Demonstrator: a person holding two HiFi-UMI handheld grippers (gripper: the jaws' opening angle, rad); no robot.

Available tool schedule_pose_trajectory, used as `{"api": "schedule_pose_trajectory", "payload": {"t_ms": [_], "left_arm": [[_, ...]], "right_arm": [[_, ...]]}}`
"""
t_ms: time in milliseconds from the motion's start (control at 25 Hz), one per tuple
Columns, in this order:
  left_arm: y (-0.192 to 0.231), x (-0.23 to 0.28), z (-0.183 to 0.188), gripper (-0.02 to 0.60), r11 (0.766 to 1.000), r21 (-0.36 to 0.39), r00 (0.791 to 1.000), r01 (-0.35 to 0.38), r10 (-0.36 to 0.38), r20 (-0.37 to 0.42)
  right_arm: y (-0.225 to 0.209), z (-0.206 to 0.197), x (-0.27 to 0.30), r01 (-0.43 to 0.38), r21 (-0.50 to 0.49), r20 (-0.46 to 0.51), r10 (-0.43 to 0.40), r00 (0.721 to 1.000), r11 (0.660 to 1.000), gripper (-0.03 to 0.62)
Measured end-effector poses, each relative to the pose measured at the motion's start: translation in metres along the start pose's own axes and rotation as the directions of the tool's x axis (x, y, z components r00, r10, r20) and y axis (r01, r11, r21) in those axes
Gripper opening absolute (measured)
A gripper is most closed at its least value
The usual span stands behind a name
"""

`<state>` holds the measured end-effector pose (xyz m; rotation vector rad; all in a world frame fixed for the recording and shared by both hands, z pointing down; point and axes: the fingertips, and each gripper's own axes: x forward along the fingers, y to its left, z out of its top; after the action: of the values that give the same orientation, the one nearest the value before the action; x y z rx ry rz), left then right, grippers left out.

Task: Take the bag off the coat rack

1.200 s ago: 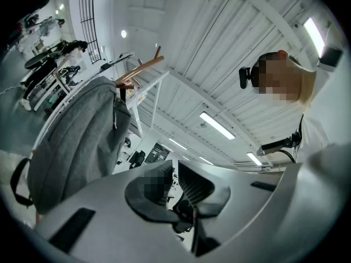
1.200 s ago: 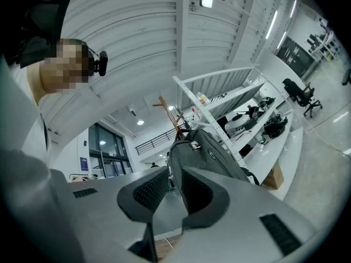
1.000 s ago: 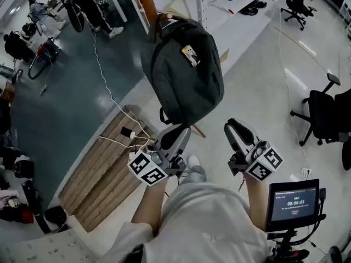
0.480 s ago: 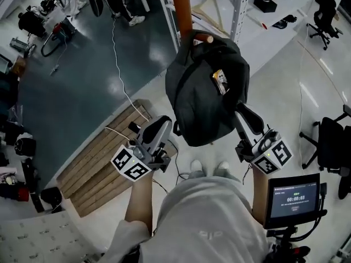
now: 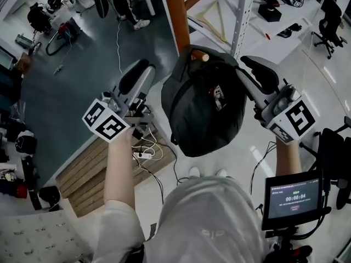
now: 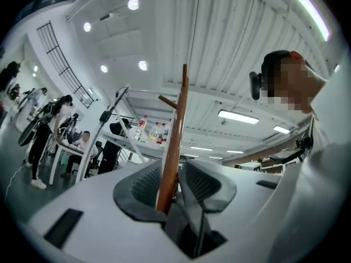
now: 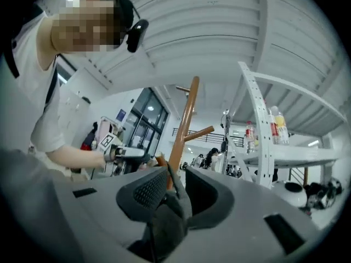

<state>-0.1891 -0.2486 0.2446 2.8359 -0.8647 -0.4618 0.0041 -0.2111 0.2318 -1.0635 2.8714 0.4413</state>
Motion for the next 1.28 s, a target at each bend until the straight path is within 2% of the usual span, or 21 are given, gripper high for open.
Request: {"api": "schedule_pose_trajectory", "payload": {"t_ms": [160,280,400,480,560,600,680,800,920,1080,1160,1200,1280], "left_arm": [[0.001,0.058,0.021,0.195,0.994,0.064,0.993,0.094,-0.088,-0.083],[-0.005,0.096,0.028,0.224,0.98,0.112,0.977,0.162,-0.143,-0.155],[-0.011,0.136,0.022,0.236,0.959,0.172,0.953,0.225,-0.179,-0.244],[-0.015,0.154,0.024,0.236,0.943,0.198,0.942,0.266,-0.212,-0.259],[-0.018,0.163,0.034,0.221,0.938,0.169,0.938,0.303,-0.261,-0.23],[-0.019,0.164,0.039,0.146,0.937,0.133,0.932,0.324,-0.291,-0.217],[-0.02,0.166,0.041,0.14,0.934,0.071,0.921,0.35,-0.329,-0.21],[-0.022,0.165,0.041,0.14,0.931,0.047,0.915,0.361,-0.344,-0.21],[-0.026,0.165,0.042,0.14,0.924,0.018,0.905,0.382,-0.37,-0.21],[-0.028,0.166,0.044,0.14,0.926,0.008,0.908,0.378,-0.369,-0.2],[-0.027,0.166,0.044,0.14,0.928,0.008,0.911,0.372,-0.364,-0.193],[-0.026,0.165,0.044,0.14,0.93,0.007,0.914,0.368,-0.36,-0.189],[-0.024,0.165,0.044,0.141,0.931,0.005,0.917,0.364,-0.358,-0.176]], "right_arm": [[-0.004,-0.004,0.028,-0.054,-0.145,-0.12,0.037,0.992,0.988,0.084],[-0.003,-0.01,0.04,-0.11,-0.168,-0.17,0.081,0.982,0.98,0.086],[-0.012,-0.016,0.047,-0.135,-0.174,-0.203,0.098,0.974,0.975,0.086],[-0.016,-0.019,0.05,-0.136,-0.194,-0.219,0.092,0.971,0.972,0.086],[-0.016,-0.022,0.053,-0.142,-0.201,-0.232,0.094,0.968,0.969,0.086],[-0.015,-0.024,0.056,-0.154,-0.206,-0.236,0.104,0.966,0.966,0.086],[-0.01,-0.029,0.064,-0.188,-0.224,-0.252,0.129,0.959,0.956,0.086],[-0.001,-0.043,0.076,-0.248,-0.253,-0.341,0.154,0.927,0.935,0.086],[-0.002,-0.051,0.086,-0.268,-0.295,-0.417,0.129,0.9,0.917,0.086],[-0.002,-0.055,0.097,-0.281,-0.308,-0.488,0.103,0.867,0.909,0.083],[-0.003,-0.059,0.1,-0.281,-0.327,-0.526,0.074,0.847,0.902,0.051],[-0.003,-0.061,0.102,-0.28,-0.322,-0.532,0.072,0.844,0.905,0.048],[-0.001,-0.062,0.105,-0.274,-0.273,-0.511,0.103,0.853,0.922,0.043]]}}
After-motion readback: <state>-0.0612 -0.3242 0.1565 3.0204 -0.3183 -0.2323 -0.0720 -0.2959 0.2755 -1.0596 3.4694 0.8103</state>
